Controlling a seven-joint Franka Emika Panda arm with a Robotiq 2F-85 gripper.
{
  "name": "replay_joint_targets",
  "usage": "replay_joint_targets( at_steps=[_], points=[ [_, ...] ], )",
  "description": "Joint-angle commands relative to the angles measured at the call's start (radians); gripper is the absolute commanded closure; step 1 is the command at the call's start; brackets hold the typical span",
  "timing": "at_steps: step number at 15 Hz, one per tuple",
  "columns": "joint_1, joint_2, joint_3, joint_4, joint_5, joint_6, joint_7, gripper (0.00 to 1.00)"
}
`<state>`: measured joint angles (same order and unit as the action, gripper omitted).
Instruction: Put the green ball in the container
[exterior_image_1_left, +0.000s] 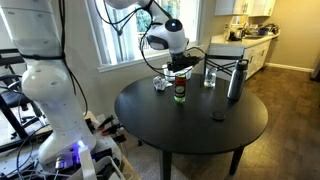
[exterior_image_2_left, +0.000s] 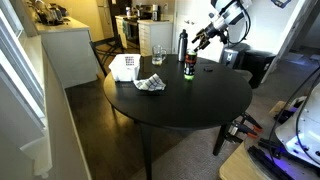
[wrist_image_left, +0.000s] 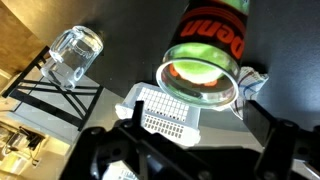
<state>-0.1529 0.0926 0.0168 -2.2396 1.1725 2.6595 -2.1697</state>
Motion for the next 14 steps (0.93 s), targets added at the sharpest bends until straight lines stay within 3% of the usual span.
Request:
replay_joint_targets(
  at_steps=[1, 14],
  points=[
    [-0.001, -0.004, 0.0, 0.003, 0.017, 0.002, 0.004, 0.0],
    [0.0, 0.0, 0.0, 0.0, 0.0, 0.0, 0.0, 0.0]
  ],
)
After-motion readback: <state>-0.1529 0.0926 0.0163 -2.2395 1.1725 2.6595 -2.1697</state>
